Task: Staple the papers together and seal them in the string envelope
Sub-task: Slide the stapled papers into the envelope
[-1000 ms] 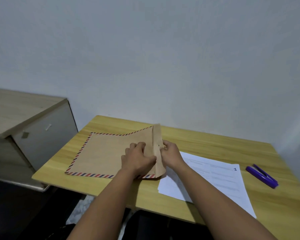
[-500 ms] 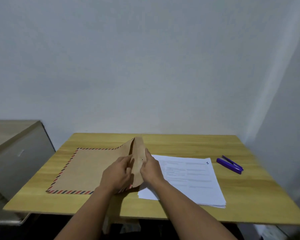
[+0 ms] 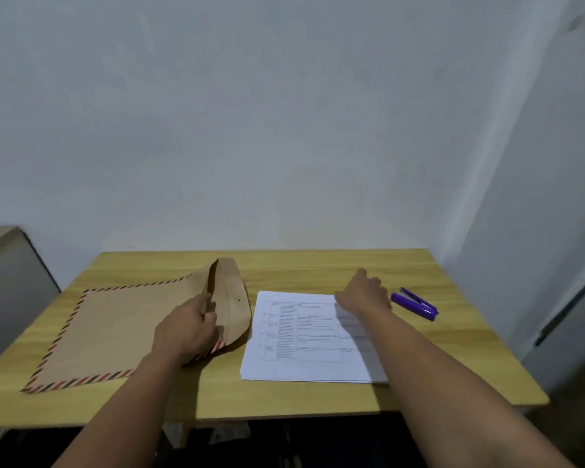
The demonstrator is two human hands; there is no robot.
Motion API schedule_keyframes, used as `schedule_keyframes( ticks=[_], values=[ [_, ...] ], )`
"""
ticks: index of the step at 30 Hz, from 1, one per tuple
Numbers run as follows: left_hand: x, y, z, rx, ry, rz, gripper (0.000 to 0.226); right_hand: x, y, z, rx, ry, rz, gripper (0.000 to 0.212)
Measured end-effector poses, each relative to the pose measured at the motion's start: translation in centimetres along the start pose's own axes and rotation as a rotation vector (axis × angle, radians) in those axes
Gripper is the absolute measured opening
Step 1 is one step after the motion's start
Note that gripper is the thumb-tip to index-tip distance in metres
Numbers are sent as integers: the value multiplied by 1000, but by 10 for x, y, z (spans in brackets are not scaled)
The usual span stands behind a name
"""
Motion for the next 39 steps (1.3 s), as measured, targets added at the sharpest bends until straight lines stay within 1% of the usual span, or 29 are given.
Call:
schedule_keyframes(
  ticks=[2, 3, 4, 5, 8, 12, 14, 16, 19, 20, 21, 23, 24, 25, 27, 29, 30, 31, 34, 39],
  values=[
    [2, -4, -1, 7, -2, 5, 53, -23, -16, -3, 56, 95, -123, 113],
    [3, -6, -2, 10, -1, 7, 53, -30, -21, -6, 81, 141, -153, 129],
    [3, -8, -3, 10, -3, 6, 54, -35, -25, -11, 82, 176, -165, 140],
    [4, -9, -3, 8, -8, 7, 53, -38, -28, -15, 68, 195, -173, 144],
    [6, -14, -6, 18, -14, 12, 53, -40, -32, -22, 43, 177, -213, 145],
    [9, -15, -6, 19, -18, 10, 53, -49, -36, -26, 105, 118, -296, 153],
    [11, -15, -6, 19, -23, 12, 53, -53, -38, -27, 101, 109, -303, 155],
    [9, -15, -6, 23, -31, 13, 52, -56, -39, -29, 99, 129, -298, 145],
    [7, -15, -6, 26, -29, 18, 53, -57, -39, -29, 126, 160, -293, 115],
    [8, -15, -6, 28, -26, 21, 53, -56, -38, -25, 140, 162, -282, 101],
    [8, -15, -6, 31, -22, 22, 54, -54, -35, -19, 147, 161, -256, 82],
    [7, -15, -6, 34, -20, 20, 53, -49, -25, -2, 150, 150, -165, 36],
    [6, -15, -6, 32, -21, 20, 53, -48, -21, 5, 154, 112, -131, 19],
    [5, -15, -6, 29, -21, 18, 52, -46, -20, 11, 154, 19, -97, 12],
    [4, -15, -5, 28, -22, 16, 52, -46, -19, 25, 110, -272, -19, 8],
    [2, -14, -4, 42, 1, 14, 52, -44, -12, 45, -41, -533, 96, 39],
    [2, -13, -3, 48, 16, 14, 52, -42, -9, 55, -105, -620, 149, 51],
    [3, -12, -2, 51, 27, 15, 53, -40, -5, 65, -155, -686, 197, 56],
    [3, -8, 2, 50, 59, 22, 54, -27, -8, 94, -241, -709, 321, 60],
    [3, -3, 5, 41, 105, 5, 55, -4, -13, 113, -189, -770, 387, 58]
  ],
)
Point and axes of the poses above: each hand's wrist, its own y-axis away from the middle knuckle, its own z-axis out of the back of the hand, x = y × z, the point moved 3 cm from there along -y, towards the middle knuckle, and after that the axes turned 12 degrees about -z, right-handed, at the moved point
